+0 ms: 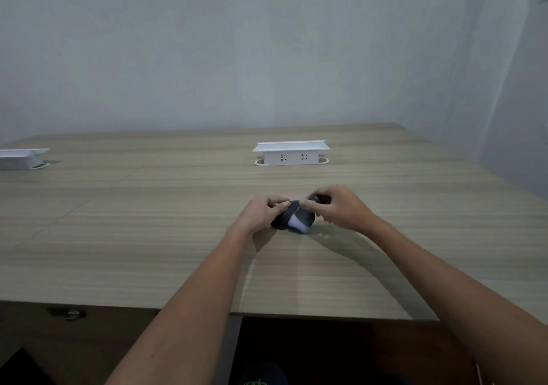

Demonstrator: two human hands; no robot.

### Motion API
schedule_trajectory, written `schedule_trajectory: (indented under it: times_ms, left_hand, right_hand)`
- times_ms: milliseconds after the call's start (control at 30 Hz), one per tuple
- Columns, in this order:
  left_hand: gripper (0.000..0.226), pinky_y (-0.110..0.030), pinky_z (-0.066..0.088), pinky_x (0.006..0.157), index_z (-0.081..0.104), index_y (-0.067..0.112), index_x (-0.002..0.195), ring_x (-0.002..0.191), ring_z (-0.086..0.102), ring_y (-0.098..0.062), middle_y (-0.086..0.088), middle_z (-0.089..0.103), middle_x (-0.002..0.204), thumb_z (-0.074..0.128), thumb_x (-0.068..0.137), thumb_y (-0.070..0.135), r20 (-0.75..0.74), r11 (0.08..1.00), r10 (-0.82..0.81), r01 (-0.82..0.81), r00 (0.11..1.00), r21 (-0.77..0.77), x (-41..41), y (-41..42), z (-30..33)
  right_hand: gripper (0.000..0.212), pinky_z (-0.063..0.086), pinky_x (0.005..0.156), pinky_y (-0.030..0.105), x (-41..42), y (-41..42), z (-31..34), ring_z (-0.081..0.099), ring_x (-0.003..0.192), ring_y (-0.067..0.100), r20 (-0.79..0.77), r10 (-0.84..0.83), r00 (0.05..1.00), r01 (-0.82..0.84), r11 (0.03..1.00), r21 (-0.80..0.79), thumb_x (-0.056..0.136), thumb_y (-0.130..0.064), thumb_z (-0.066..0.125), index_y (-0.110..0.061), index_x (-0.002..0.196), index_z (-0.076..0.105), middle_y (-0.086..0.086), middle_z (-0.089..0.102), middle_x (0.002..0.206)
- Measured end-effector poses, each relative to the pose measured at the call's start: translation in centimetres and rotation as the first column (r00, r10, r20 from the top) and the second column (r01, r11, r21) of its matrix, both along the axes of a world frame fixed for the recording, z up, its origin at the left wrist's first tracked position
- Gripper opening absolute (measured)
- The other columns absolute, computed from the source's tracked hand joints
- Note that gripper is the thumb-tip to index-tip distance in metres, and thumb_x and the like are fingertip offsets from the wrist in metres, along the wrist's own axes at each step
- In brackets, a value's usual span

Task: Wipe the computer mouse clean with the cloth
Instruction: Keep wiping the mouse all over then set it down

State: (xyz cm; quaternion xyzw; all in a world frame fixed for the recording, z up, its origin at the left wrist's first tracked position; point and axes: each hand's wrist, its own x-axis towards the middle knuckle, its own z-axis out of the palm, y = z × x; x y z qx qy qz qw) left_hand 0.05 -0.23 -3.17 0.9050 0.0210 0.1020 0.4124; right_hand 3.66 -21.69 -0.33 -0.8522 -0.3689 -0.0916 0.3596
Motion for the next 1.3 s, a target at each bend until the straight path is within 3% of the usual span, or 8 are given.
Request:
schedule_trajectory:
  times_ms: [100,233,433,700,867,1000,1133,1300]
  left_hand:
    - [0.032,-0.017,0.045,0.065,0.07,0.025,0.124,0.084,0.063,-0.008,0.001,0.074,0.108,0.059,0.096,0.036,-0.002,1.0,-0.001,0.001,1.0,0.0,0.0,0.0,0.1]
    - [0.031,-0.039,0.056,0.082,0.072,0.03,0.121,0.081,0.063,-0.017,-0.005,0.076,0.102,0.056,0.096,0.038,-0.036,1.0,-0.016,0.017,0.999,0.013,0.0,0.1,0.4]
    - [0.05,-0.026,0.048,0.079,0.068,0.023,0.12,0.093,0.068,-0.019,0.001,0.073,0.107,0.064,0.085,0.058,-0.151,0.996,-0.064,0.073,0.986,0.057,-1.1,-0.5,1.9]
    - [0.049,-0.012,0.049,0.057,0.071,0.017,0.106,0.076,0.07,-0.01,0.0,0.076,0.096,0.088,0.067,0.041,-0.179,0.995,-0.071,0.081,0.981,0.053,-1.2,-0.6,1.5]
    - [0.044,-0.012,0.053,0.067,0.071,0.018,0.112,0.086,0.068,-0.012,-0.002,0.076,0.104,0.087,0.072,0.027,-0.185,0.994,-0.108,0.109,0.977,-0.009,-1.2,-0.2,1.9]
    - [0.047,-0.01,0.052,0.071,0.067,0.017,0.119,0.092,0.066,-0.013,-0.001,0.073,0.11,0.084,0.075,0.021,-0.218,0.991,-0.125,0.131,0.968,0.015,-1.2,-0.1,2.2]
    - [0.068,-0.03,0.047,0.104,0.058,0.016,0.134,0.116,0.061,-0.018,-0.001,0.065,0.127,0.084,0.072,0.021,-0.282,0.988,-0.106,0.133,0.953,0.077,-0.9,-0.1,2.6]
    - [0.067,-0.035,0.049,0.103,0.062,0.022,0.128,0.114,0.062,-0.018,0.003,0.066,0.124,0.079,0.064,0.013,-0.349,0.967,-0.123,0.192,0.929,0.169,-0.4,-0.4,3.5]
  right_hand:
    - [0.02,0.045,0.061,0.026,0.8,0.2,-0.6,0.061,0.063,0.012,0.048,-0.087,0.995,0.087,0.996,-0.003,0.088,-0.028,0.069,-0.01,0.086,0.077,0.005,0.074,0.073]
    - [0.02,0.048,0.066,0.031,2.1,-0.4,-0.7,0.066,0.072,0.02,0.168,-0.275,0.947,0.265,0.961,0.079,0.089,-0.023,0.066,-0.007,0.082,0.075,0.003,0.073,0.075]
    - [0.022,0.049,0.069,0.031,2.9,-1.2,0.1,0.067,0.075,0.02,0.042,-0.342,0.939,0.328,0.924,0.197,0.089,-0.027,0.068,-0.007,0.087,0.077,0.004,0.075,0.08]
    - [0.022,0.053,0.052,0.03,2.4,-0.4,0.4,0.06,0.05,0.012,-0.137,-0.077,0.988,0.093,0.989,0.115,0.091,-0.029,0.068,-0.007,0.088,0.075,0.004,0.067,0.064]
    - [0.016,0.041,0.063,0.019,3.5,-0.3,1.3,0.062,0.071,0.011,0.08,-0.241,0.967,0.234,0.969,0.082,0.087,-0.023,0.07,-0.009,0.082,0.076,-0.004,0.069,0.075]
    - [0.019,0.042,0.051,0.015,2.1,0.0,1.6,0.053,0.047,0.002,-0.064,-0.005,0.998,0.01,0.997,0.07,0.09,-0.031,0.069,-0.013,0.085,0.076,-0.006,0.064,0.06]
    - [0.015,0.038,0.056,0.011,3.0,-0.8,1.5,0.055,0.056,-0.002,0.05,-0.163,0.985,0.161,0.986,0.045,0.087,-0.022,0.068,-0.01,0.082,0.077,-0.007,0.066,0.064]
    - [0.018,0.041,0.058,0.023,2.7,-0.6,2.0,0.052,0.058,0.007,-0.008,-0.076,0.997,0.077,0.994,0.074,0.087,-0.026,0.069,-0.011,0.08,0.076,-0.007,0.06,0.062]
